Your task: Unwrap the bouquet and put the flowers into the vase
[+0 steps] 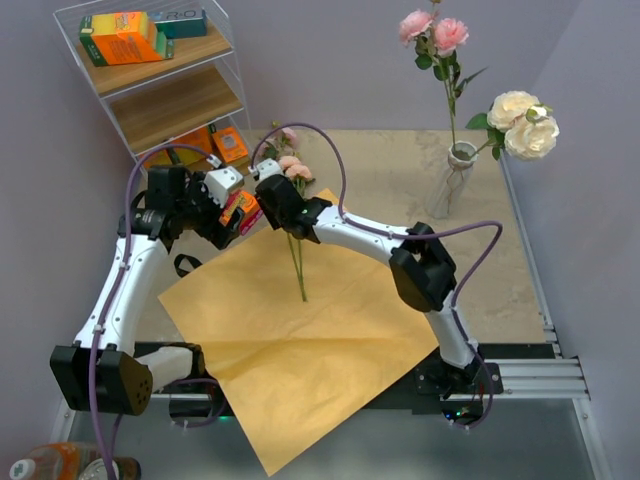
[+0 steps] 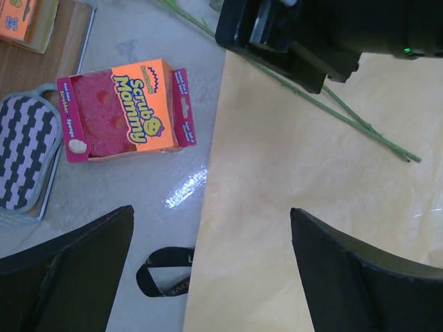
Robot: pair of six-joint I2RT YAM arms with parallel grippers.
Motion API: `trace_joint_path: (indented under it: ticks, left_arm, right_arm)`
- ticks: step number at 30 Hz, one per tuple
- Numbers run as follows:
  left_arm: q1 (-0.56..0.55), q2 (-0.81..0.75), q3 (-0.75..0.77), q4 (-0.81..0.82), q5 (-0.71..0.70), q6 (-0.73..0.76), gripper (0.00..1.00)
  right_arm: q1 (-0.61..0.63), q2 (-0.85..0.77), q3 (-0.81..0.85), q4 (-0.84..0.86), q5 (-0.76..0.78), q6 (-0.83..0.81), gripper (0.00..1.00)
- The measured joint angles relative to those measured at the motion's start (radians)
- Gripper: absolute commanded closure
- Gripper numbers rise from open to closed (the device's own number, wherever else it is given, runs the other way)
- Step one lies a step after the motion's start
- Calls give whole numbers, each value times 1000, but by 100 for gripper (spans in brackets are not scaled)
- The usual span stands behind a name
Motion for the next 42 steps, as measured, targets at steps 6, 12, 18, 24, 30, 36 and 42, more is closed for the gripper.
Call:
trace_joint_path:
  ticks: [6,12,18,24,30,36,42]
  left_arm:
    - [0,-1,6,-4,8,0,0]
    - [0,-8,6,-8,10,0,1]
    - [0,-18,6,-9,9,2,1]
    - [0,-23,6,-9,6,7,1]
    - [0,-23,6,-8,6,11,1]
    - [0,-23,6,-8,6,11,1]
    - [0,-23,6,-8,7,11,1]
  right_arm:
    - [-57,178,291,-102,-163,76,52]
    - [-132,342,547,-142,-209,126,50]
    - [-171,412,556,-148,-234,152,50]
    - [-167,427,556,-135,-259,167,50]
    - [-162,439,562,-127,-266,177,50]
    - [-162,492,575,-133,-236,213,48]
    - [-162,496,552,-135,-206,238,49]
